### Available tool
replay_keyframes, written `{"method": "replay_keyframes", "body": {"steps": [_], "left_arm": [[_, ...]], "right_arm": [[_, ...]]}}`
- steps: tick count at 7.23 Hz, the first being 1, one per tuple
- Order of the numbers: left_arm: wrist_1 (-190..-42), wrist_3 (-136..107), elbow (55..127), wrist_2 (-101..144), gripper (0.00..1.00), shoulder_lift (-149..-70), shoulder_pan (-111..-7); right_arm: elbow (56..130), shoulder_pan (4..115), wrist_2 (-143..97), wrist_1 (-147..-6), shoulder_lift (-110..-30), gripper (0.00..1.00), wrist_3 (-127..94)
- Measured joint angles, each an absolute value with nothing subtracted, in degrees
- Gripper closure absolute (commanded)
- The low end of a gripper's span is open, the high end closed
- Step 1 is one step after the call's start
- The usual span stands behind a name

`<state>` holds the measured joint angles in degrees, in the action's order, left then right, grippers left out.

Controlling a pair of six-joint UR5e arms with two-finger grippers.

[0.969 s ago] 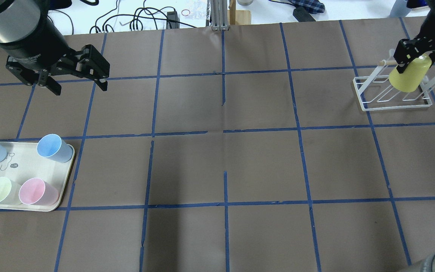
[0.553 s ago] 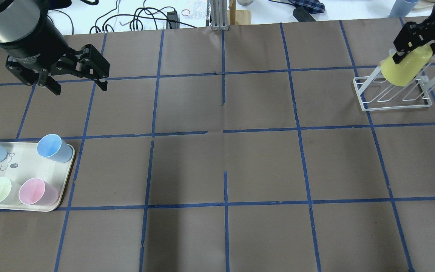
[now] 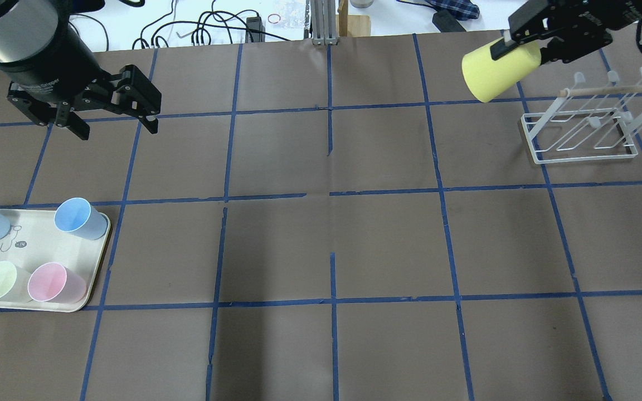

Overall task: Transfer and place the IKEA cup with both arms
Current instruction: 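Carry the yellow cup with the right gripper toward the table center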

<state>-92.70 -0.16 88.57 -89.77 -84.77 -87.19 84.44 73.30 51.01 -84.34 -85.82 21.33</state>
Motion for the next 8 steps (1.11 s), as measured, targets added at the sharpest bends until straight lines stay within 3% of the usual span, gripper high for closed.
{"method": "replay_keyframes", "body": {"steps": [5, 8], "left_arm": [[-93.1, 1.9, 88.2, -88.5, 0.00, -84.6, -85.7], [-98.0, 9.5, 87.6, -76.1, 0.00, -84.1, -77.2]], "right_arm": [[87.1, 82.0, 24.2, -83.6, -87.9, 0.66, 14.7], [92.9, 83.8, 15.7, -83.4, -91.1, 0.66, 8.2]]}}
